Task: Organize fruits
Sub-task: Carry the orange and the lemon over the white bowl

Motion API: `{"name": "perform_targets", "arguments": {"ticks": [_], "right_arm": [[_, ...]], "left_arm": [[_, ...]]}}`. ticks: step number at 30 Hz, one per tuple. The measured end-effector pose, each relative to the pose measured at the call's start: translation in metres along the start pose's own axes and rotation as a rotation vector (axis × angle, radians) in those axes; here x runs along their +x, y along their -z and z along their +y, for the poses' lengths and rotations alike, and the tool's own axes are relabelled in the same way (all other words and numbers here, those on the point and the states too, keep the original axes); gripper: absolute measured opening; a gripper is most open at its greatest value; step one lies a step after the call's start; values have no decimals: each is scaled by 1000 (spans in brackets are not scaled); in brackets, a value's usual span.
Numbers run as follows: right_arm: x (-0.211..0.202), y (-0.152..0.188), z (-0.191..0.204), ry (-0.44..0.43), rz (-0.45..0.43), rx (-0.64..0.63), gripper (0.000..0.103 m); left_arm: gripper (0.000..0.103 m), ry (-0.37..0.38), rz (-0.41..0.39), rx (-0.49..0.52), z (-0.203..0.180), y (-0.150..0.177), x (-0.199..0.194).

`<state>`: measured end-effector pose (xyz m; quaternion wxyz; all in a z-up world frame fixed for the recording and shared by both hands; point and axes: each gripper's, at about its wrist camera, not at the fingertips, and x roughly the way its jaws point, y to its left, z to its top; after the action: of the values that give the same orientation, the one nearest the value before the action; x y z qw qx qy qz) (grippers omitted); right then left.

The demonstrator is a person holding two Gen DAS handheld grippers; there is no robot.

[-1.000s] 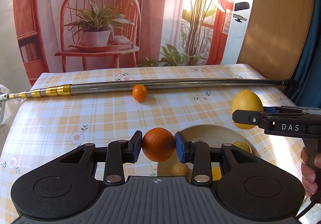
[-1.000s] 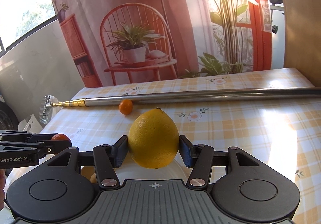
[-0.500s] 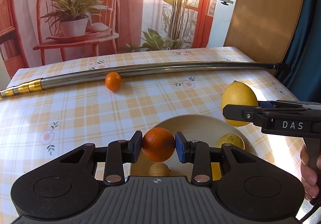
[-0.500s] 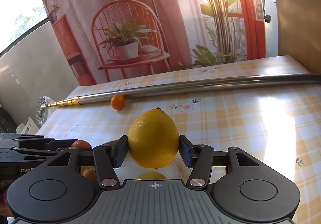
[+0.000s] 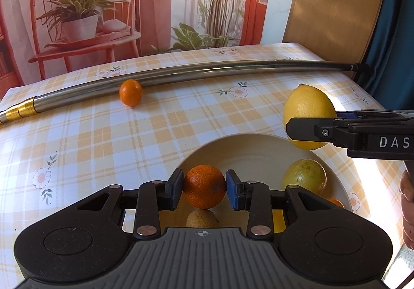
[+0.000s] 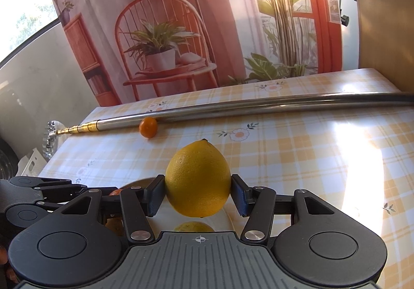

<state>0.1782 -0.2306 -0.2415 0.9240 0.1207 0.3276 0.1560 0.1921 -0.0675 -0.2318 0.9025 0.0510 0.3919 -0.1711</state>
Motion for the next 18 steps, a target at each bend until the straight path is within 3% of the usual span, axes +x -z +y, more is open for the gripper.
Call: {"name": "perform_targets", "arguments": {"ticks": [18], "right_arm": [[7,4,4,-7,27,-4,50]], "left_arm": [[37,-7,24,0,3,8,-1]]}}
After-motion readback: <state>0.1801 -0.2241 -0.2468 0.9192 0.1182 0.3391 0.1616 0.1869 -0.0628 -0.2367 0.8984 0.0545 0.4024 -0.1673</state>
